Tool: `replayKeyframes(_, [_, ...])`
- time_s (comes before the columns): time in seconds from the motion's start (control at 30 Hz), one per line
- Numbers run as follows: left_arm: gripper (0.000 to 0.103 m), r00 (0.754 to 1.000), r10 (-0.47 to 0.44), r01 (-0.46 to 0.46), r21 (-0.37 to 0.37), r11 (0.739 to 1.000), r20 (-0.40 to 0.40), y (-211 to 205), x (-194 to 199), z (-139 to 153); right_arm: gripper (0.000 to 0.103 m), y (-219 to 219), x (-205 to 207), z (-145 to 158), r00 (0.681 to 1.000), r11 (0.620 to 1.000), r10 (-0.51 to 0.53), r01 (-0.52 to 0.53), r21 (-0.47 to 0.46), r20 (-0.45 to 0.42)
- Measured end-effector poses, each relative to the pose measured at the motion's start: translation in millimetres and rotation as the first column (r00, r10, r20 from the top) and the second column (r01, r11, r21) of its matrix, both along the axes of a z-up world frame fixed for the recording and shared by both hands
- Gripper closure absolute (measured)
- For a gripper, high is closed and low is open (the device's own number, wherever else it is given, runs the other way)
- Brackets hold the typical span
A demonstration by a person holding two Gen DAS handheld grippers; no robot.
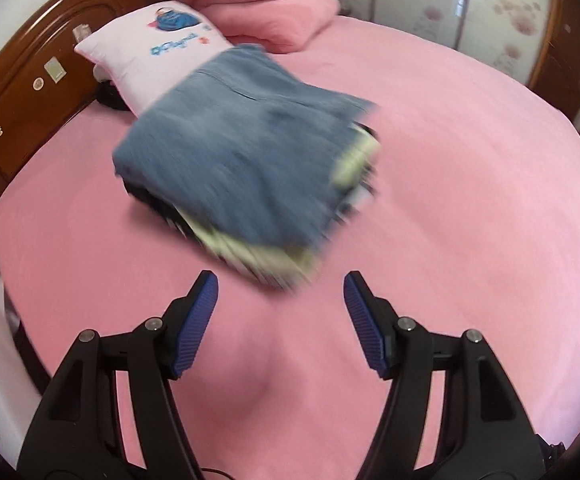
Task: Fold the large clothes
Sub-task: 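Open the left tool and release the bundle onto the stack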
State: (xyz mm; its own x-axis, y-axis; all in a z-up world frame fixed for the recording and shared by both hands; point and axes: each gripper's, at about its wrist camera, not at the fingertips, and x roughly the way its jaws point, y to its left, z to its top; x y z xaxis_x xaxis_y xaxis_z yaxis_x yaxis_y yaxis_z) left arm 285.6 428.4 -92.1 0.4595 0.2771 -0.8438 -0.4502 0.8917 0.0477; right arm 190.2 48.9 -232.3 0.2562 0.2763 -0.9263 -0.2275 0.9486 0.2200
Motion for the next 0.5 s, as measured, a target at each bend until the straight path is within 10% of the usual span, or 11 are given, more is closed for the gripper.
replayKeyframes(0.5, [0.041, 0.955, -0.258, 0.234, -0.161, 0.959, -0.146, -341.3, -214.1, 41.5, 0.0, -246.4, -178.6, 113.9, 0.992, 0.982, -0.108, 0.117, -0.15, 0.067])
